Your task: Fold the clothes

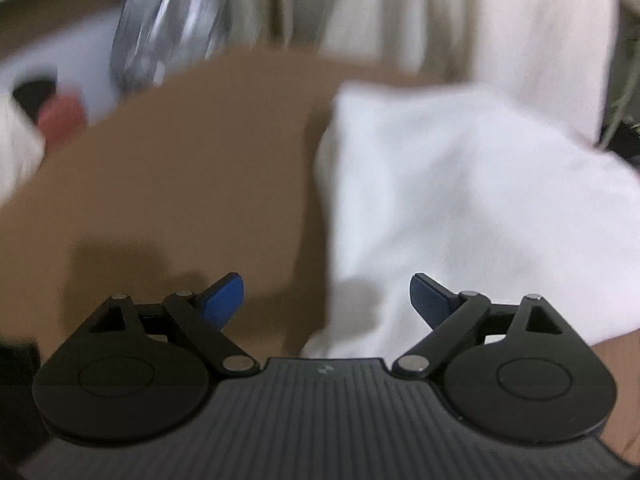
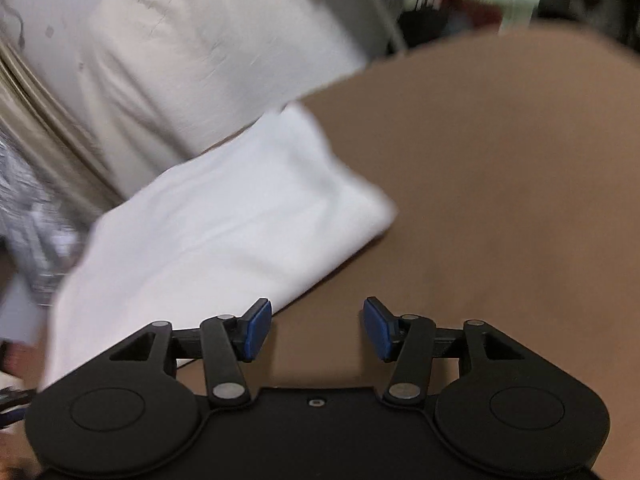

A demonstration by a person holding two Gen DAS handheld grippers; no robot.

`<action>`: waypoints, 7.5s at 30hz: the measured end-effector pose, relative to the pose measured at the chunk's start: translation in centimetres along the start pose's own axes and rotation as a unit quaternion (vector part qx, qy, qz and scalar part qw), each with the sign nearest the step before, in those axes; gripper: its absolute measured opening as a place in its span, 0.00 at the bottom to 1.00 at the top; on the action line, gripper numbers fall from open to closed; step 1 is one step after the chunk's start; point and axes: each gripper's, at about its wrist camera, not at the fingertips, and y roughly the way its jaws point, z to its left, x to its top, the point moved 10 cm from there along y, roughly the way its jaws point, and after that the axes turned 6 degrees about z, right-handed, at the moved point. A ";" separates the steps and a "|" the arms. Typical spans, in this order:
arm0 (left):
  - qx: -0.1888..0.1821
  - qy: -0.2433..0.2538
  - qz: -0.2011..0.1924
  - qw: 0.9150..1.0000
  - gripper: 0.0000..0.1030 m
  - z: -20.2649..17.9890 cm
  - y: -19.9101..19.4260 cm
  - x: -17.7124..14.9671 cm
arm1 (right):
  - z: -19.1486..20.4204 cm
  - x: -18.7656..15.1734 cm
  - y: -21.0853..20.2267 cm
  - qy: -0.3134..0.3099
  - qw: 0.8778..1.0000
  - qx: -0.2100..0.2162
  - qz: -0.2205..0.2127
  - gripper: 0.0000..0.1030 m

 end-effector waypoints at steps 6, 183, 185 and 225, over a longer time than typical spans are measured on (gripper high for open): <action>-0.139 0.060 -0.039 0.988 0.88 -6.4 -2.3 -0.7 | 0.7 0.4 2.5 0.016 1.000 0.024 -0.005 0.62; -0.085 -0.218 0.054 0.971 0.98 14.9 12.1 3.5 | 10.3 -3.0 5.6 -0.220 0.951 0.149 0.159 0.68; -0.111 -0.264 0.057 0.956 0.98 15.9 12.4 3.1 | 10.4 -2.2 5.6 -0.216 0.955 0.136 0.153 0.68; -0.260 -0.104 0.082 0.957 0.34 2.2 13.3 1.6 | 18.4 1.5 15.7 -0.187 0.929 0.242 0.210 0.56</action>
